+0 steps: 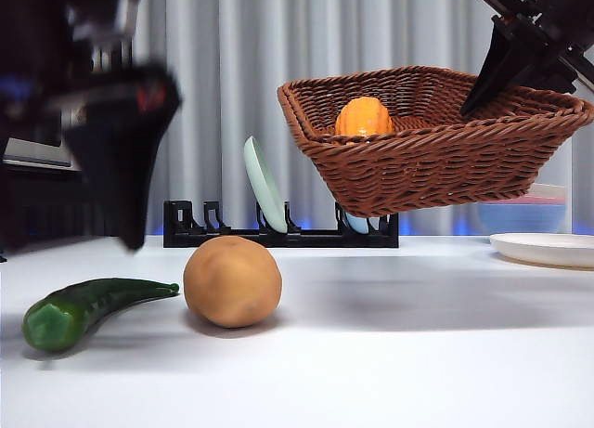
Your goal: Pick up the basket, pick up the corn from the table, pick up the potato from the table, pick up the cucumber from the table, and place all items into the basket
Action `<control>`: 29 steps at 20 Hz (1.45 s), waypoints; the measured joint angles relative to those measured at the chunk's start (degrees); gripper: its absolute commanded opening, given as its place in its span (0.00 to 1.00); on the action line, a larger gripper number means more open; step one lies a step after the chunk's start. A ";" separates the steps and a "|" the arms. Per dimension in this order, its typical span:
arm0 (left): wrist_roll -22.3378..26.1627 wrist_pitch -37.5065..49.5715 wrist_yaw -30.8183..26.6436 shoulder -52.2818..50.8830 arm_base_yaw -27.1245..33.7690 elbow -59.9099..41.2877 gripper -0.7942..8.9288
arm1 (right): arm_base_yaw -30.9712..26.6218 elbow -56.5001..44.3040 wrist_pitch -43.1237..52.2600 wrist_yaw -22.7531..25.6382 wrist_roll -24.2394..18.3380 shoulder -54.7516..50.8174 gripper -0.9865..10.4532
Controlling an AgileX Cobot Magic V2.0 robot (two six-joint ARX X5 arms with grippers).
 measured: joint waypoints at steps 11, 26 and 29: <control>6.45 11.58 6.54 11.32 8.81 -1.60 0.07 | 0.00 0.00 0.00 0.02 0.00 0.00 0.08; 5.42 2.99 19.21 -17.97 7.41 2.95 0.07 | 0.04 0.00 0.00 0.26 0.02 0.00 0.08; 4.04 13.73 18.47 -17.75 7.37 11.41 0.07 | 0.68 0.00 0.00 0.31 0.11 0.37 0.08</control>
